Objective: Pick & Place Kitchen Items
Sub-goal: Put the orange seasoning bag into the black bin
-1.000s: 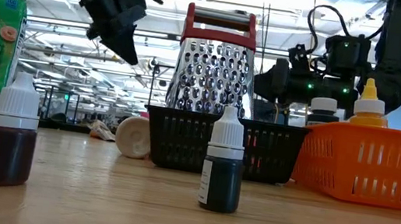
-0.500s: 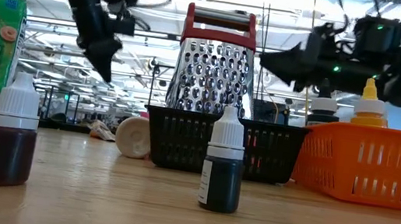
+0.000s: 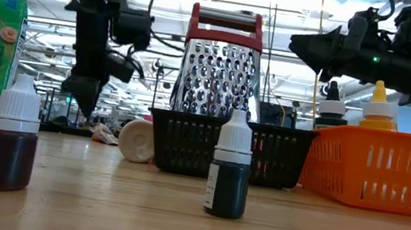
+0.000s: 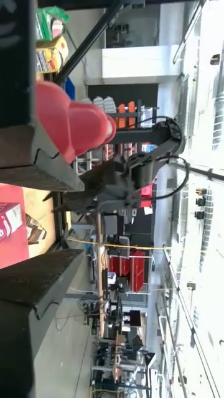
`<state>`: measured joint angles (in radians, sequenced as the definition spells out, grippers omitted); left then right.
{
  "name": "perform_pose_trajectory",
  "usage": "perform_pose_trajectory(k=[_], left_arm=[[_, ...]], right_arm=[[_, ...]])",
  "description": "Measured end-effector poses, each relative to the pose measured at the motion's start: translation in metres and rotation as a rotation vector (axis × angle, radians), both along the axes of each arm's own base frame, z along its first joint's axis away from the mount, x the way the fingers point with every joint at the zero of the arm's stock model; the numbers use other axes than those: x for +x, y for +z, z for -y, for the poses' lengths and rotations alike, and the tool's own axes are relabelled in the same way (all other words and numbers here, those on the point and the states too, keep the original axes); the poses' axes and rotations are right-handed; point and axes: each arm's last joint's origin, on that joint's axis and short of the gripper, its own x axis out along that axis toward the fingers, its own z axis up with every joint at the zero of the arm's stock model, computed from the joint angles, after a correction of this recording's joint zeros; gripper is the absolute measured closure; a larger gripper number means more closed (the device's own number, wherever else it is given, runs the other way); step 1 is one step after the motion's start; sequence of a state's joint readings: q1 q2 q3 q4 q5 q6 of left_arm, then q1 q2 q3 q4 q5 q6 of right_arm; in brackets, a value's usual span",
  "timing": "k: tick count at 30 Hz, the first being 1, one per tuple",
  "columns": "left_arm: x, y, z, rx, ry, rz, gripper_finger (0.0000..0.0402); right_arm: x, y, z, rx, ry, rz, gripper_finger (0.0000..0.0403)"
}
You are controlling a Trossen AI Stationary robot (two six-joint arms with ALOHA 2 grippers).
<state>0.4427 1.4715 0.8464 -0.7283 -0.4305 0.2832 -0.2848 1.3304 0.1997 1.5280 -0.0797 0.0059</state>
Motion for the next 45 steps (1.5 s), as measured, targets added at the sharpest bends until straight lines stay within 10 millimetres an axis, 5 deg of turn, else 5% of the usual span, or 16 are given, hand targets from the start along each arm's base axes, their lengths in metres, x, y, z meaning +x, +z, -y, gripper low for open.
perform_pose_trajectory(k=[7, 17, 30, 45], left_arm=[[0.011, -0.024, -0.006, 0.014, -0.085, -0.111, 0.0184], [0.020, -0.050, -0.014, 0.093, -0.091, -0.217, 0.0202], [0.028, -0.050, -0.008, 0.127, -0.185, -0.229, 0.0261], [0.028, -0.050, -0.012, 0.103, -0.312, -0.266, 0.0266]], right_arm=[[0.000, 0.000, -0.002, 0.000, 0.012, -0.001, 0.0252], [0.001, -0.002, -0.002, 0.010, 0.014, -0.014, 0.0257], [0.001, -0.002, -0.002, 0.007, 0.012, -0.021, 0.0257], [0.002, -0.005, -0.002, 0.016, 0.012, -0.054, 0.0259]])
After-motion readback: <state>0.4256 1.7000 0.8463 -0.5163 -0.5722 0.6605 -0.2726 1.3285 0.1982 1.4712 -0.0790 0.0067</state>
